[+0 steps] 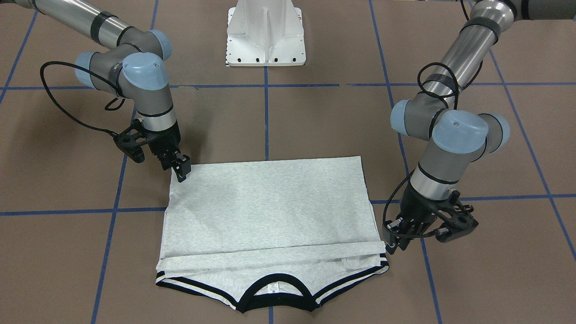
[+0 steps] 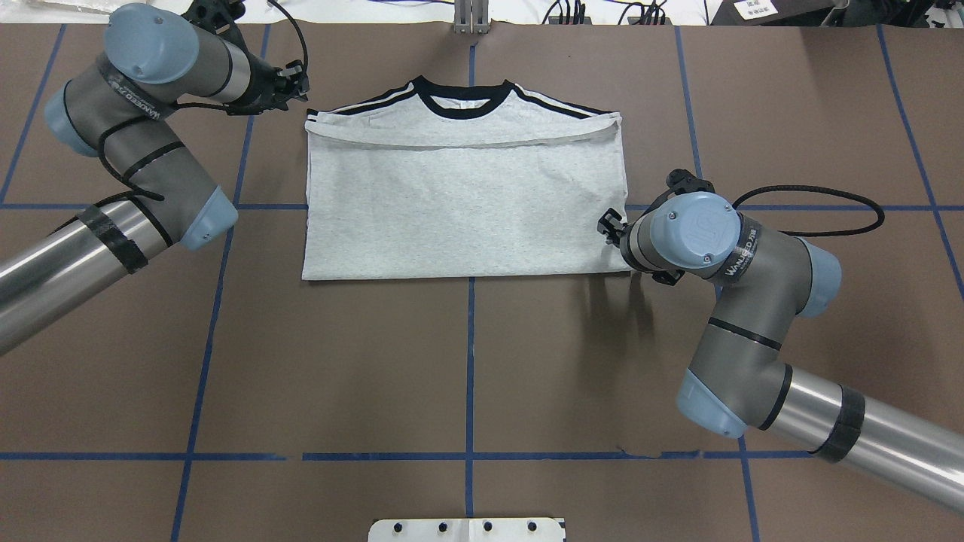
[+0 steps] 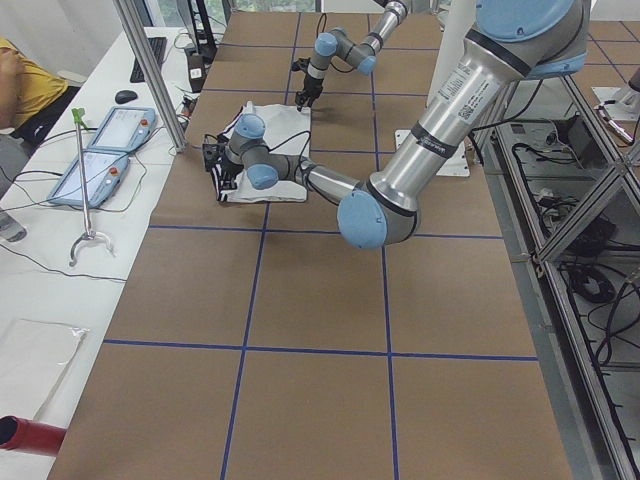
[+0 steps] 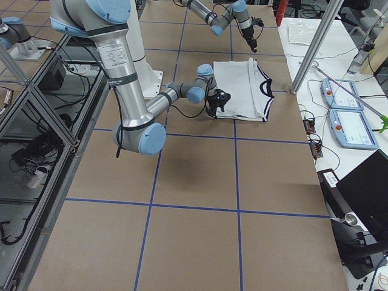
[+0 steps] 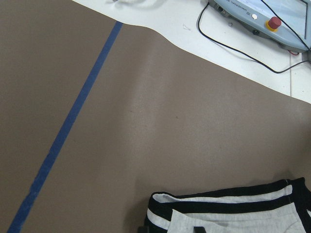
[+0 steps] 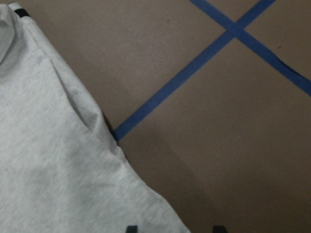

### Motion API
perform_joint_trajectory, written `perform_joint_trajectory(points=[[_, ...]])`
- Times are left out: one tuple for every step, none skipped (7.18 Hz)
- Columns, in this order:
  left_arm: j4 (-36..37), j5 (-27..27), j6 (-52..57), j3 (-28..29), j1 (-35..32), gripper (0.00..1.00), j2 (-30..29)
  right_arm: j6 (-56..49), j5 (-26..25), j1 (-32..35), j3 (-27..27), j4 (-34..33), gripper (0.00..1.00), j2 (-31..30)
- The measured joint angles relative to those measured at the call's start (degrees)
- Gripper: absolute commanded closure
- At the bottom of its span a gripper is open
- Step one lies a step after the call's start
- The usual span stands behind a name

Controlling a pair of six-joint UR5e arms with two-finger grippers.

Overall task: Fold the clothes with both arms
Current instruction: 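Move the right gripper to the folded shirt's side edge while the left gripper withdraws, then grasp the shirt edge with the right gripper and rotate the shirt toward the robot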

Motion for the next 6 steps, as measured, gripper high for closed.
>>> perform_joint_trajectory(points=[[-0.03, 0.0, -0.07, -0.14, 0.0, 0.58, 0.0, 0.63, 0.13, -0.03, 0.28, -0.05, 1.0, -0.01], [-0.04, 0.0, -0.12, -0.2, 0.0, 0.58, -0.03, 0.92, 0.24, -0.09, 0.54, -0.09, 1.0, -0.09], [-0.04, 0.0, -0.17, -0.22, 0.0, 0.58, -0.08, 1.02, 0.31, -0.18, 0.93, -0.22, 1.0, -0.21], [-0.05, 0.0, -0.22, -0.32, 0.0, 0.58, -0.19, 1.06, 0.37, -0.51, 1.85, -0.42, 1.0, -0.64], [-0.05, -0.02, -0.33, -0.63, 0.0, 0.58, -0.29, 1.1, 0.42, -1.16, 3.84, -0.56, 1.0, -1.93], [-0.03, -0.06, -0.48, -1.43, 0.0, 0.58, -0.2, 1.14, 0.6, -2.13, 7.72, -1.53, 1.0, -4.33]])
